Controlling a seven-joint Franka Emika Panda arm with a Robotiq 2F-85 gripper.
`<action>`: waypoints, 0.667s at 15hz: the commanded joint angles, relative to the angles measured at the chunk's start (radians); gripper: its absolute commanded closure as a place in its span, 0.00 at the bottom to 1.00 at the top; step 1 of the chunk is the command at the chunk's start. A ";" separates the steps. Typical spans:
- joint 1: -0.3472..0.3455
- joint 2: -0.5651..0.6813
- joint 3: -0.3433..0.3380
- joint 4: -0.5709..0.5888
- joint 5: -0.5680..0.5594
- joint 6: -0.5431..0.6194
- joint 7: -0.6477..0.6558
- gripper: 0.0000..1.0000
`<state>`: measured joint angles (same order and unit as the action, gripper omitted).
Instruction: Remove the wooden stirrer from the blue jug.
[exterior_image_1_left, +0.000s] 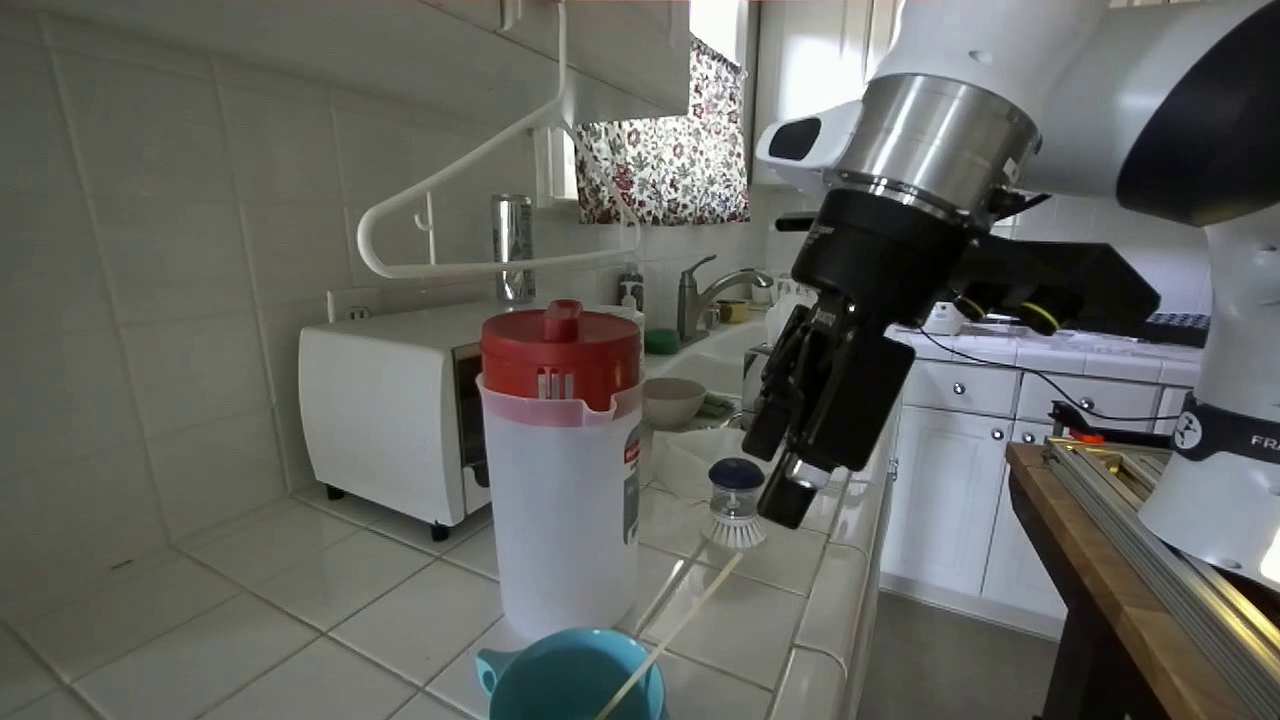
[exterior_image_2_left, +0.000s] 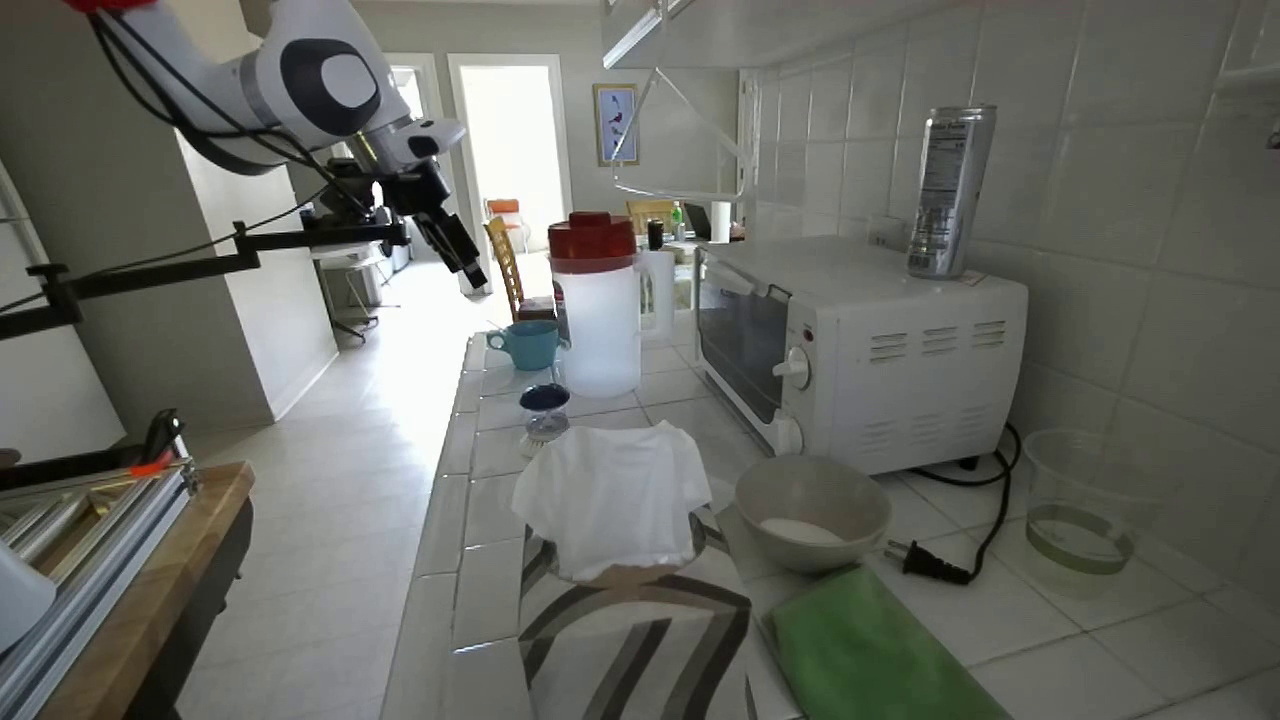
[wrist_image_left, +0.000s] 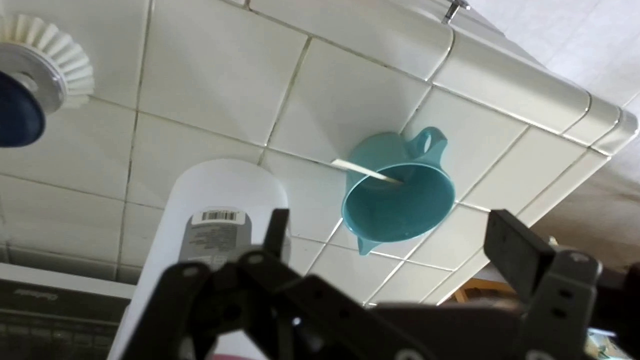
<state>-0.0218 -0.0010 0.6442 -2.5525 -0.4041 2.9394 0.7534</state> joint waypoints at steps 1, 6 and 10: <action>0.000 0.065 -0.010 0.069 -0.166 -0.053 0.167 0.00; -0.006 0.046 -0.004 0.042 -0.115 -0.029 0.106 0.00; 0.002 0.106 -0.028 0.062 -0.177 -0.022 0.185 0.00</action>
<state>-0.0234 0.0593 0.6312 -2.5060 -0.5365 2.8985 0.8840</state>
